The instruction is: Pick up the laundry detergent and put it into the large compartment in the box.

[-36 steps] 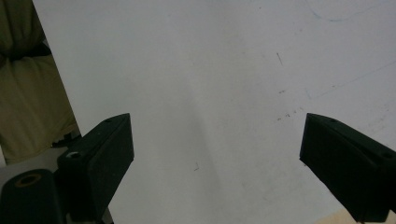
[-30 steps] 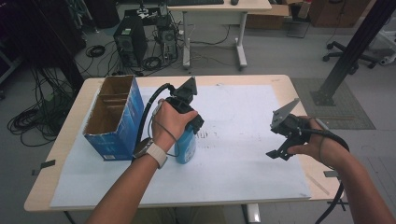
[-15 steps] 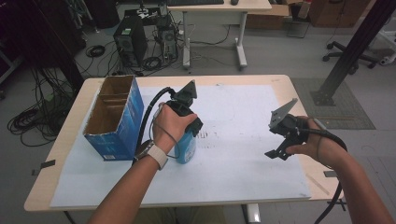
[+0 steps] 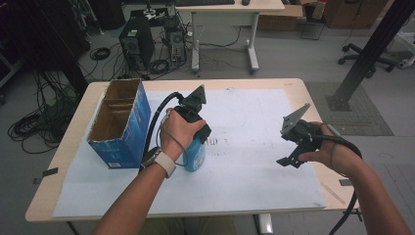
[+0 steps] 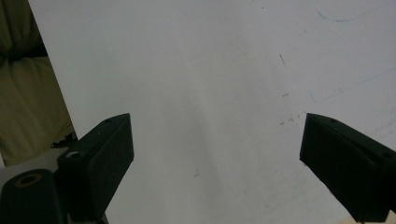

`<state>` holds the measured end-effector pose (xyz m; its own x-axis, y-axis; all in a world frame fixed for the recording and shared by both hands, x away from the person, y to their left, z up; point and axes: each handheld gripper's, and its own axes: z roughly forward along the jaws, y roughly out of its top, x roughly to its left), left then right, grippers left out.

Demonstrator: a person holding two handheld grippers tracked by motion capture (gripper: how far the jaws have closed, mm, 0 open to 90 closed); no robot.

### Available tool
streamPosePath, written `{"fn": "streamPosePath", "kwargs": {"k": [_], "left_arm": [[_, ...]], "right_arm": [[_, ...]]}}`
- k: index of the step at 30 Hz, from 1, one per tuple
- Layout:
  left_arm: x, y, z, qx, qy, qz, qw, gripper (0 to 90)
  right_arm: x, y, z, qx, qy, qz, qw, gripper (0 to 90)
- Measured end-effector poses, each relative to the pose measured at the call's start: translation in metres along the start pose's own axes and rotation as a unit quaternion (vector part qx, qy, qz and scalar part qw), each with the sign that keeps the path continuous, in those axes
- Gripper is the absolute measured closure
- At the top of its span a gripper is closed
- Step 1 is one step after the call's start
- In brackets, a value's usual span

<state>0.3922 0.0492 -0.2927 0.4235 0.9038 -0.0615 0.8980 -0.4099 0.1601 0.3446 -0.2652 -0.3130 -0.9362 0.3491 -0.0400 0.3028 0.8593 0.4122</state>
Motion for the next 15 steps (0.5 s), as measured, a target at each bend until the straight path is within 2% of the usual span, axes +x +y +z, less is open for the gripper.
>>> {"fn": "streamPosePath", "kwargs": {"k": [15], "left_arm": [[-0.0027,0.0,-0.0016,-0.004,-0.011,0.003,0.9999,30.5]], "right_arm": [[0.0005,-0.0027,-0.0003,-0.001,-0.001,0.003,1.0,9.9]]}}
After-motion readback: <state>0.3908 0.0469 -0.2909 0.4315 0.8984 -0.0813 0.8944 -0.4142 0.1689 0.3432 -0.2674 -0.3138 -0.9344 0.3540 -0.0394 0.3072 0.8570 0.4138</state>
